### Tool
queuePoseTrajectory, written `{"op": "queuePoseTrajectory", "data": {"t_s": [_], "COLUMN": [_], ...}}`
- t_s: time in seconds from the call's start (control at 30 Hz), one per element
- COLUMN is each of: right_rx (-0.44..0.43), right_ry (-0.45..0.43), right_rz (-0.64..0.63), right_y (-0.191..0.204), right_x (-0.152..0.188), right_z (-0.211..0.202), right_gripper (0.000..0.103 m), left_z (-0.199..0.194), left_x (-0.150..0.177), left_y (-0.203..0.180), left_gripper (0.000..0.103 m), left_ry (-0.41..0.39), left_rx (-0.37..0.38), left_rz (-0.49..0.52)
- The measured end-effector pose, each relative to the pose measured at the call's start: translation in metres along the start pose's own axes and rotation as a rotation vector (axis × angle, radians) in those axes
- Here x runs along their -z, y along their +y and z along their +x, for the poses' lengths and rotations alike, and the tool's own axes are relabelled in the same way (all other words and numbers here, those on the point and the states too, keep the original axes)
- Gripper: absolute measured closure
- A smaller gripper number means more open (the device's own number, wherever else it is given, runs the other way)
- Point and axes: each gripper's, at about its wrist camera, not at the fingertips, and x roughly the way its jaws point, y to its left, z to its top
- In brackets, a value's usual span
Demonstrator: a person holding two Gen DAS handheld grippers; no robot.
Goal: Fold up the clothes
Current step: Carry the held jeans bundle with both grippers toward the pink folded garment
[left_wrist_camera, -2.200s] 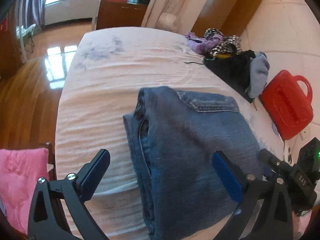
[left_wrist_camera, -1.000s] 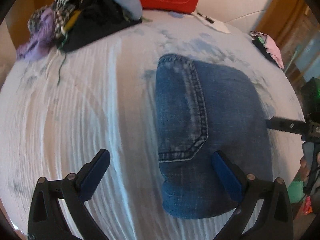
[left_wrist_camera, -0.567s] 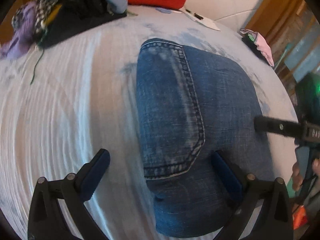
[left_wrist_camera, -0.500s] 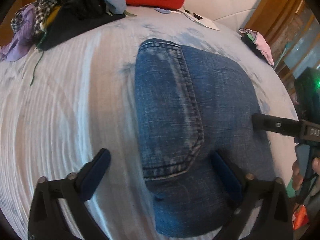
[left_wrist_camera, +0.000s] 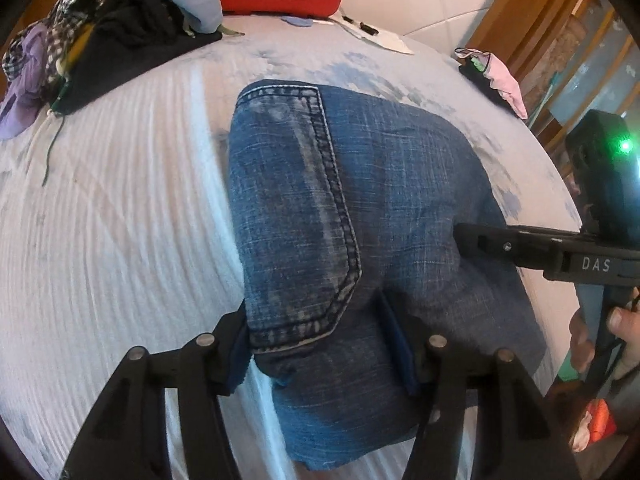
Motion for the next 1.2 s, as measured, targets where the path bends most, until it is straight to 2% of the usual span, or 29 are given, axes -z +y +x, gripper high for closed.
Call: {"op": "queuePoseTrajectory", "data": {"t_s": [0.07,0.13,0.2,0.3,0.43,0.57,0.63,0.7,0.83,1.0,1.2], "right_rx": [0.009,0.029,0.027,0.016,0.044,0.017,0.006,0.041,0.040,0.063,0.115], "right_ry": [-0.004,-0.007,-0.008,-0.011,-0.017,-0.006,-0.011,-0.025,-0.080,-0.171,-0.272], "right_rz": [-0.004,-0.022,-0.018,-0.002,-0.024,-0.008,0.003,-0.036,-0.078,-0.110,-0.107], "right_y": [0.002,0.007,0.006,0.001,0.009,0.003,-0.001,0.007,0.021,0.030,0.023], "right_x": [0.000,0.001,0.001,0.000,0.001,0.005,0.003,0.000,-0.002,-0.011,-0.013], "right_z": [0.000,-0.002,-0.002,0.001,-0.004,-0.004,-0.003,-0.007,-0.037,-0.087,-0.138], "right_gripper": [0.051,0.054,0.054,0.054,0.058,0.058,0.058,0.060,0.062,0.062,0.062], "left_z": [0.000,-0.002,-0.001,0.002,-0.004,-0.001,0.000,-0.005,-0.032,-0.062,-0.067], "left_x": [-0.001,-0.002,0.000,0.000,0.000,0.003,-0.001,-0.003,-0.008,-0.034,-0.063], "left_y": [-0.002,-0.007,-0.010,-0.003,-0.008,-0.001,-0.002,-0.010,-0.025,-0.049,-0.090], "left_gripper": [0.047,0.057,0.057,0.057,0.064,0.064,0.064,0.069,0.072,0.072,0.072], "left_ry": [0.010,0.014,0.003,-0.026,-0.001,-0.010,-0.013,-0.022,-0.076,-0.150,-0.181], "left_rx": [-0.004,-0.018,-0.025,0.014,0.008,0.045,0.033,0.000,0.001,0.032,0.073], "left_rz": [-0.009,0.003,0.015,-0.008,-0.014,-0.057,-0.064,-0.047,-0.031,0.011,0.086]}}
